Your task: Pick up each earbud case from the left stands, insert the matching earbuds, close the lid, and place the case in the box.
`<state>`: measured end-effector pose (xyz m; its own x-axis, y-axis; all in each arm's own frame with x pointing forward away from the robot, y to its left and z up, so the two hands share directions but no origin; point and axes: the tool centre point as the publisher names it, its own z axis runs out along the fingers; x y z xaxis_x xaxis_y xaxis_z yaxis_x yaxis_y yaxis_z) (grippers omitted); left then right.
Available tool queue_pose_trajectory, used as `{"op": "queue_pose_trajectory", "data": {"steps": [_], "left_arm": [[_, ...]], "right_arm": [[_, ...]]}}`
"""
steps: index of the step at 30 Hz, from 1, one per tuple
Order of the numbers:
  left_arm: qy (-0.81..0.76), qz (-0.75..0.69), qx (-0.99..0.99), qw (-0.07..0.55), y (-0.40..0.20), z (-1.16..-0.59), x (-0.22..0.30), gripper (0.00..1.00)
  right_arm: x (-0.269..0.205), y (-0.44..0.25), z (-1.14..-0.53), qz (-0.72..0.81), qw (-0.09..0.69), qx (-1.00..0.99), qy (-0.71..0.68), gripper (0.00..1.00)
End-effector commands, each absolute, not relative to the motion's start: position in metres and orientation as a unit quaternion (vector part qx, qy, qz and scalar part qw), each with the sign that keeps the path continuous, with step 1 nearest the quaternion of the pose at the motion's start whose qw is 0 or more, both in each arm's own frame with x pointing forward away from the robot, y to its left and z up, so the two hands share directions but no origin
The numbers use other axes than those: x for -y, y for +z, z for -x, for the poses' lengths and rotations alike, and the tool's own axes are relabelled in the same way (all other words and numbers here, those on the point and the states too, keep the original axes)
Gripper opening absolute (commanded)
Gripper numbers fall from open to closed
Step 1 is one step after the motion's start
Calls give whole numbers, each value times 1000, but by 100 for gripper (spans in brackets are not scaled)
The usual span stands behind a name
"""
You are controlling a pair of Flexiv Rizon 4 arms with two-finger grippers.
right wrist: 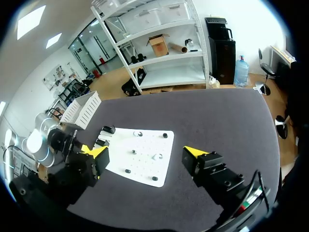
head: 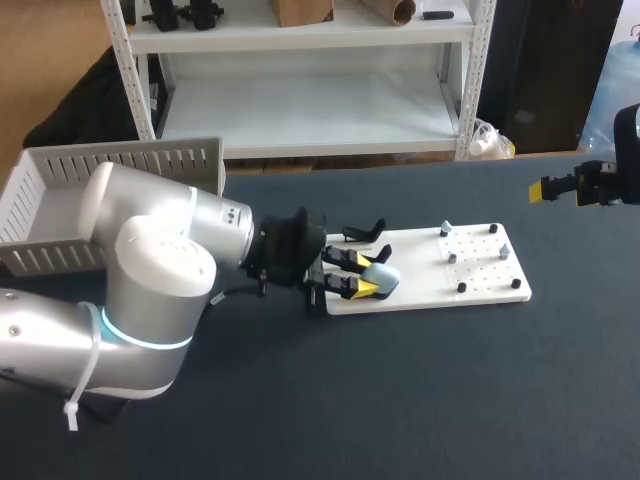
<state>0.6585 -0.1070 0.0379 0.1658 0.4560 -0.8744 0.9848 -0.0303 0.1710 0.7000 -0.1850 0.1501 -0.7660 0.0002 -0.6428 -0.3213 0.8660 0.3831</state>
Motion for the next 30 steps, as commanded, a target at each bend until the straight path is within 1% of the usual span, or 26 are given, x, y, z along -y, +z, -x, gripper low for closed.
{"op": "queue_pose_trajectory", "data": {"steps": [1,16,30], "left_arm": [[-315,-641,-552,431,42,-645,109,0],[-330,-637,-507,478,57,-632,129,0],[-342,-645,-477,489,68,-622,132,0]], "right_arm": [[185,150,-700,88,330,-908,243,100],[185,150,-700,88,330,-908,243,100],[185,150,-700,88,330,-908,243,100]]}}
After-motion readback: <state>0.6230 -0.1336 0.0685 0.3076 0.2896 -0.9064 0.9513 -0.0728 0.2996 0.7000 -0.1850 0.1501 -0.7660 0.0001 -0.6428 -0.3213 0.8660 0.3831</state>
